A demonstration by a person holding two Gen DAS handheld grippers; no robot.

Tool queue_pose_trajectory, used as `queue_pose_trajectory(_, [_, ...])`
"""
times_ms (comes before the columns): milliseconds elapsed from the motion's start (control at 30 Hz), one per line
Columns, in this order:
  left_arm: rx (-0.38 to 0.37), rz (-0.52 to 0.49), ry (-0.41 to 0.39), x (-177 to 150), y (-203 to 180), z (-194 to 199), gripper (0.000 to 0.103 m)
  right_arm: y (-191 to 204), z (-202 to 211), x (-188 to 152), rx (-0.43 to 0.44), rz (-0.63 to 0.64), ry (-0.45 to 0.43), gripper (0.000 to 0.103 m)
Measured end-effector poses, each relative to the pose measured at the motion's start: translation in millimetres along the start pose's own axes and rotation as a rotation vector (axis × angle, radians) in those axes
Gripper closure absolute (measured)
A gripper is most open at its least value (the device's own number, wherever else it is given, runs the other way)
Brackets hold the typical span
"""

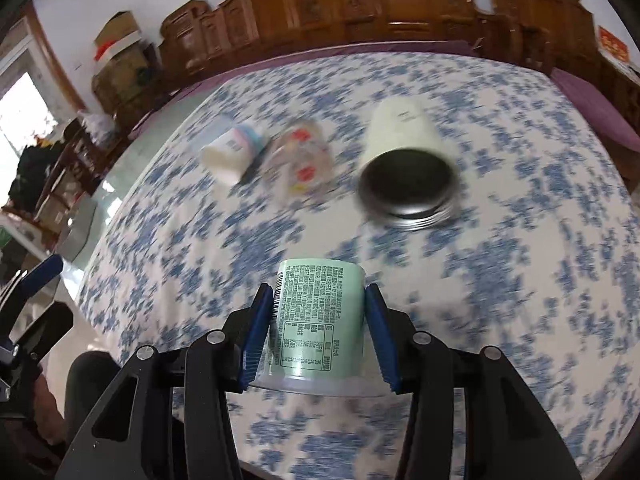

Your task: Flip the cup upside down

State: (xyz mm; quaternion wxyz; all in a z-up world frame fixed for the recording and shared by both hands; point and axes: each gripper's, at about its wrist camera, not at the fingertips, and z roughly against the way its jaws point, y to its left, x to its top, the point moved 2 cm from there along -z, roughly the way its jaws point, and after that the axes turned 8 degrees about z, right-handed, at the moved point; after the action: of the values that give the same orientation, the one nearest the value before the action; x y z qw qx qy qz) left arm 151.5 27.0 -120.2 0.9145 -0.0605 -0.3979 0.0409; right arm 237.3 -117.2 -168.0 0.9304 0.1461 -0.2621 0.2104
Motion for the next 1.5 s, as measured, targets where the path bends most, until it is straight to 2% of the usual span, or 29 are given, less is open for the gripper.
queue_pose_trajectory(267, [0.04,0.025,0.022,-4,20,-4,0.008,28,-31,-2,0.024,0.044,0.033,0.052])
queue_pose_trajectory(333, [0.046,0.033,0.031,-4,24,-7,0.008,31,-33,-1,0.03,0.053,0.014,0.051])
queue_pose_trajectory(400, [0.047,0.038,0.037,-4,25,-8,0.008,29,-29,-1,0.036,0.051,-0.009,0.042])
queue_pose_trajectory(500, [0.047,0.036,0.044,0,22,-10,0.008,22,-11,0,0.046,0.042,-0.069,0.041])
queue_pose_trajectory(633, [0.035,0.034,0.058,7,13,-16,0.008,10,23,-7,-0.01,0.039,-0.15,0.041])
queue_pose_trajectory(700, [0.017,0.025,0.066,11,4,-21,0.008,3,41,-17,-0.061,0.045,-0.202,0.036])
queue_pose_trajectory(833, [-0.02,0.01,0.082,19,-18,-31,0.008,-7,59,-29,-0.118,0.048,-0.262,0.034])
queue_pose_trajectory(867, [-0.025,0.009,0.087,20,-22,-34,0.012,-10,63,-32,-0.137,0.051,-0.281,0.031])
queue_pose_trajectory(933, [-0.038,0.008,0.111,22,-33,-43,0.016,-18,68,-37,-0.173,0.046,-0.307,0.026])
queue_pose_trajectory(1067, [-0.071,0.043,0.185,27,-47,-67,0.024,-34,66,-45,-0.189,0.018,-0.307,0.016])
queue_pose_trajectory(1267, [-0.089,0.111,0.314,25,-59,-106,0.031,-52,61,-52,-0.164,-0.039,-0.292,0.014])
queue_pose_trajectory(1500, [-0.071,0.182,0.438,19,-64,-144,0.033,-50,64,-52,-0.139,-0.042,-0.308,0.014])
